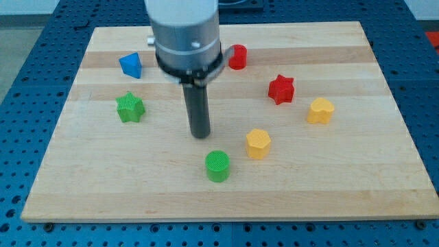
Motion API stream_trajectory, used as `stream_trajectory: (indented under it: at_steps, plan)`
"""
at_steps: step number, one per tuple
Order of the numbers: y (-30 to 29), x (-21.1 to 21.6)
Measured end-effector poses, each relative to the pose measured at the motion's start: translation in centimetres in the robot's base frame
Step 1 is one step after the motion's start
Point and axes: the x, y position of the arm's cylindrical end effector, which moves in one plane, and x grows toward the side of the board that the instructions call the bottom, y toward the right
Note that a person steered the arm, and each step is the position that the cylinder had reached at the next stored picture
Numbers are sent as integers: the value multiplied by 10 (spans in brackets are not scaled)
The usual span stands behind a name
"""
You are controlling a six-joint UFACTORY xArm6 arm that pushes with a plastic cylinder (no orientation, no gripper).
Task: Move your arm near blue triangle
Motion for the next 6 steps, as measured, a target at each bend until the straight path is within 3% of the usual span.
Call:
stream_trajectory:
  at_steps: [2, 3, 5, 6]
  plan:
    - [-6, -101]
    - [-39, -130]
    - [-115, -101]
    - [-124, -79]
